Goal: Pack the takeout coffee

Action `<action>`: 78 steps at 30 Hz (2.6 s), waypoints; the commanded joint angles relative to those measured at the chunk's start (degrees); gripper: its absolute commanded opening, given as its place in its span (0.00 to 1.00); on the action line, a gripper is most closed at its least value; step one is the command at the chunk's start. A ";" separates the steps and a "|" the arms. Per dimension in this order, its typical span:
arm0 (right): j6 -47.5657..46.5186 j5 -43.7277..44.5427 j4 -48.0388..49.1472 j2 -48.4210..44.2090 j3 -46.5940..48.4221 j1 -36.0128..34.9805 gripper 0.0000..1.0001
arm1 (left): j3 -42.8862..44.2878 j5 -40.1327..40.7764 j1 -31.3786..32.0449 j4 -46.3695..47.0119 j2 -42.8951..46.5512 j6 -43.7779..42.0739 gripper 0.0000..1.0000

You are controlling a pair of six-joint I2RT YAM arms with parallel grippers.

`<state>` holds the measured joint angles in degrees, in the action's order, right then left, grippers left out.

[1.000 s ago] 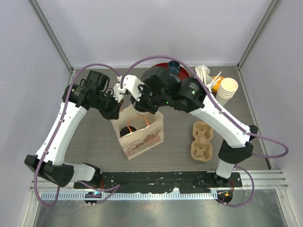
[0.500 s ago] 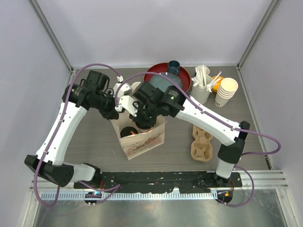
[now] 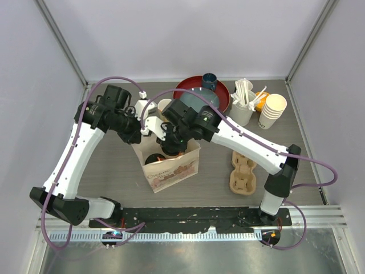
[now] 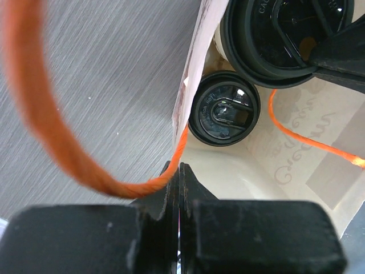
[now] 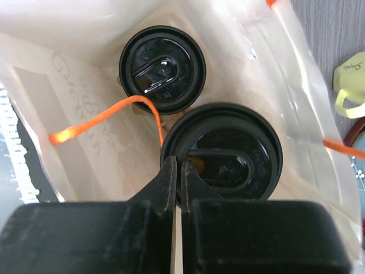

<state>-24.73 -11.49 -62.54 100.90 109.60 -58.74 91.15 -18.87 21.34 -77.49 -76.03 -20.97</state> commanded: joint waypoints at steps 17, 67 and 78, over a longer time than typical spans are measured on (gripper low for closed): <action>4.60 2.78 13.93 -2.81 -18.37 0.21 0.01 | 0.69 -3.10 0.72 -0.12 0.71 3.13 0.00; 4.69 -0.29 23.43 -12.31 -24.53 0.21 0.55 | 0.87 0.68 0.63 -0.11 1.41 3.13 0.00; 2.32 -1.17 24.57 -15.82 -22.50 0.21 0.63 | 1.31 1.12 0.72 -0.11 1.32 3.13 0.00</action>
<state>-20.86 -11.62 -39.48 88.53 84.33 -58.37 91.15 -18.37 21.91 -77.28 -75.77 -18.15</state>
